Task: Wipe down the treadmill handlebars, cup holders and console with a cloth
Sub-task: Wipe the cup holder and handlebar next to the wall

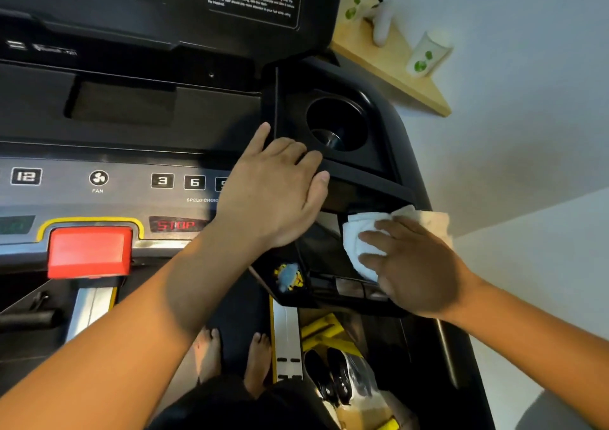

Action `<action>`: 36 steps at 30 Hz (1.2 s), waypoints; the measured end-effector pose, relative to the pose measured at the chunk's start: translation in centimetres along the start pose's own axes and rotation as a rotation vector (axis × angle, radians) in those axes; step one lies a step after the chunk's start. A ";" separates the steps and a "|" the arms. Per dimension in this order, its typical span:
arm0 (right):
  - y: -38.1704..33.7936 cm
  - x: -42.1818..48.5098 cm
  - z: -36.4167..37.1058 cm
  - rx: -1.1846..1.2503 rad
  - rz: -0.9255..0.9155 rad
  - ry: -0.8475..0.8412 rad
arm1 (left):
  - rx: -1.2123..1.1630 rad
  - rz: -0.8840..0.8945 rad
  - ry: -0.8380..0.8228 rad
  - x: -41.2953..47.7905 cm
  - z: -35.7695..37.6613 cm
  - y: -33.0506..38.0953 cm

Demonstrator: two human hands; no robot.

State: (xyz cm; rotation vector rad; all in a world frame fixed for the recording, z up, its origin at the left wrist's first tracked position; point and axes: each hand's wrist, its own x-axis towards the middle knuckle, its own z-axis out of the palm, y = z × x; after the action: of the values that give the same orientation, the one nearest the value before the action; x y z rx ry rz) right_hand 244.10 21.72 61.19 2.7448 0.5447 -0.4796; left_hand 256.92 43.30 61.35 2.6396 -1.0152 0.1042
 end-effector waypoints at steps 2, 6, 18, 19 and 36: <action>-0.4 0.5 -0.4 0.063 0.006 0.010 | 0.004 -0.001 -0.001 0.0 0.0 0.0; -1.0 -0.5 0.0 0.247 0.093 -0.020 | -0.001 -0.004 -0.003 0.0 0.0 -0.1; -7.3 -0.1 -2.2 1.257 0.534 0.363 | 0.008 -0.026 0.031 0.3 -0.1 0.3; -8.9 -0.5 -2.0 1.181 0.494 0.420 | 0.010 -0.025 0.029 0.4 -0.1 0.4; -8.8 -3.2 1.8 0.650 0.488 0.463 | 0.152 0.023 -0.048 0.4 0.0 0.3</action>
State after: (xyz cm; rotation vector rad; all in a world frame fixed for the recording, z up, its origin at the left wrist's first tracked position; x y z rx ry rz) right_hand 237.20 27.84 58.77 3.4665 -0.2620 0.1421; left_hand 257.05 42.81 61.52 2.7792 -1.0942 0.1283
